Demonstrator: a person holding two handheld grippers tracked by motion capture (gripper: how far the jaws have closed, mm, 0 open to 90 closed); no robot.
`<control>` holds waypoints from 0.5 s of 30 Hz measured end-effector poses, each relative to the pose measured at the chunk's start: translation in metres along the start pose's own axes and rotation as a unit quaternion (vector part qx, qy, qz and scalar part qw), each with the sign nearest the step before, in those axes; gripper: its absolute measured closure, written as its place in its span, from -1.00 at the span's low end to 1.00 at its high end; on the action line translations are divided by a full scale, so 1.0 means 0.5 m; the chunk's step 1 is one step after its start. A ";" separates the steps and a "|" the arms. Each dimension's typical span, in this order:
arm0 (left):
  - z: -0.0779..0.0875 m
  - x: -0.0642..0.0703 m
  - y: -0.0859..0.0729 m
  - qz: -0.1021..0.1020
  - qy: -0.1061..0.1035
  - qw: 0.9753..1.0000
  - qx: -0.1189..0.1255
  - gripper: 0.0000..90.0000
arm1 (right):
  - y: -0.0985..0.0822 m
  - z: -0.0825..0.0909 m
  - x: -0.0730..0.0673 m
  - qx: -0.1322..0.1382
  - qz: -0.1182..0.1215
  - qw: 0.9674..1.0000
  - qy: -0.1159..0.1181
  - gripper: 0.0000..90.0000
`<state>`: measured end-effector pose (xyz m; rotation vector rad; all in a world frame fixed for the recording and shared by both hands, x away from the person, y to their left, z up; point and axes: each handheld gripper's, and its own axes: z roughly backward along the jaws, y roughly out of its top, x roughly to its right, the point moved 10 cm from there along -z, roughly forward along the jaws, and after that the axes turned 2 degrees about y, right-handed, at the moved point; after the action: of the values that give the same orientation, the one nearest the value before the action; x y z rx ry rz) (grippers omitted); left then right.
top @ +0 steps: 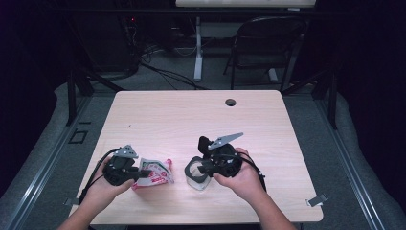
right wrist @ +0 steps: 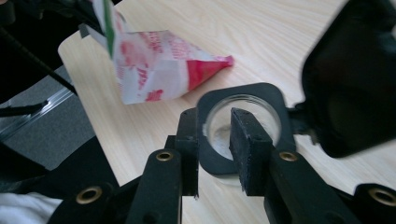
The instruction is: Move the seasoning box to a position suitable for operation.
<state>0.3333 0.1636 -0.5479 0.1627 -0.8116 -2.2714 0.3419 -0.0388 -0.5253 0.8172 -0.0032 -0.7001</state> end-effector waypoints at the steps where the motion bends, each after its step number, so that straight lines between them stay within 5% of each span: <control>1: 0.000 0.000 0.000 0.000 0.000 1.000 0.000 1.00 | 0.001 -0.005 -0.005 -0.004 0.003 1.000 0.003 0.63; 15: -0.024 0.018 0.018 -0.002 -0.007 1.000 0.003 1.00 | 0.015 -0.062 -0.060 -0.027 0.031 0.998 0.047 0.52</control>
<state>0.3357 0.1467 -0.5509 0.1521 -0.8248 -2.2769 0.3310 0.0026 -0.5344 0.7949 0.0742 -0.5996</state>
